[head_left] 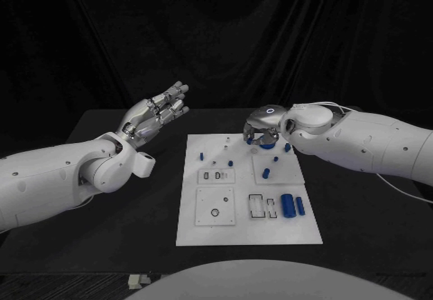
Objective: Assemble the parts on the task board
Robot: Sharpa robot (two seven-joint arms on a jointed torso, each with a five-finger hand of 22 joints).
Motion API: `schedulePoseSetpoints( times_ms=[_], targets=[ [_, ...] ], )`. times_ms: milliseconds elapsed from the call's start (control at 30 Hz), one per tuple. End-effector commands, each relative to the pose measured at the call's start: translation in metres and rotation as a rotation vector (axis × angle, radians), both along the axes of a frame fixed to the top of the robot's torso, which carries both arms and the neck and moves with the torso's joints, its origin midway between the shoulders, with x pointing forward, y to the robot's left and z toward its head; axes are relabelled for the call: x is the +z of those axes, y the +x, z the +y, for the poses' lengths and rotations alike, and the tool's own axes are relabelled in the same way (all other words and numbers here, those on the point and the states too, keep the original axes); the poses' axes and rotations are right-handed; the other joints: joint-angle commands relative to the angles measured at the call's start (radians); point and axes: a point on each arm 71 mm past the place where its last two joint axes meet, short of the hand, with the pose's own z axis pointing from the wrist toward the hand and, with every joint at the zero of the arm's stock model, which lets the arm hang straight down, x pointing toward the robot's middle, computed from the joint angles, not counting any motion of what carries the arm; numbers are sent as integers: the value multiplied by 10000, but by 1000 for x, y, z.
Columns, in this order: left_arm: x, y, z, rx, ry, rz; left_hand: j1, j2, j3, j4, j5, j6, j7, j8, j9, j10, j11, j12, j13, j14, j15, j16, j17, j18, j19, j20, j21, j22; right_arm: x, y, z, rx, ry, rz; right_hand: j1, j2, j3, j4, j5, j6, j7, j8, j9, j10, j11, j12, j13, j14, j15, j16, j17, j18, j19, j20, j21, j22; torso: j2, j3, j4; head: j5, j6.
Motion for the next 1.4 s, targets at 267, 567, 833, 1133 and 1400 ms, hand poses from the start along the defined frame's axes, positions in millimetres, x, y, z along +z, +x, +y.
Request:
schedulePoseSetpoints(
  times_ms=[267,567,833,1133,1400],
  targets=[
    [4,-2,0,-87,-352,-413,105,-6,59,16,49,58,7,14,16,5,85,-7,5,-20,58,34,12,191,28,69,30,14,14,14,27,387,33,-510,37,51,22,-26,50,141,10,104,77,122,-4,61,18,54,-1,51,5,-110,128,-2,131,146,5,3,8,-52,21],
    [4,-2,1,-43,-337,-429,134,-21,94,11,51,75,24,16,16,7,95,-6,5,-29,54,29,9,175,-94,51,-60,-35,9,26,43,283,-183,-474,-14,34,5,-16,40,137,9,102,125,187,6,75,30,73,9,102,102,-158,218,1,267,344,8,4,19,-210,2],
    [4,-3,1,-46,-343,-426,139,-24,100,12,51,85,25,17,17,10,97,-5,6,-25,54,31,10,173,-90,47,-56,-33,2,31,52,140,-382,-304,-50,26,4,-11,11,81,8,69,159,193,25,48,30,33,25,59,33,-179,232,9,312,427,15,4,2,-206,24],
    [5,-4,1,-35,-351,-439,141,-27,105,13,51,80,27,16,16,14,99,-5,7,-22,55,31,11,173,-81,46,-48,-29,-5,31,58,102,-469,-167,-68,34,24,-16,2,26,-8,34,198,168,44,-3,23,0,47,45,19,-189,213,24,321,470,5,4,5,-234,2],
    [5,-4,1,-11,-360,-475,145,-30,108,12,53,87,29,17,17,14,101,-4,7,-20,57,32,11,173,-73,46,-41,-26,-10,31,60,56,-476,-127,-77,46,39,-19,-2,-7,-17,13,222,152,55,-34,21,-21,60,37,12,-197,205,34,334,506,6,4,7,-257,2]
  ],
)
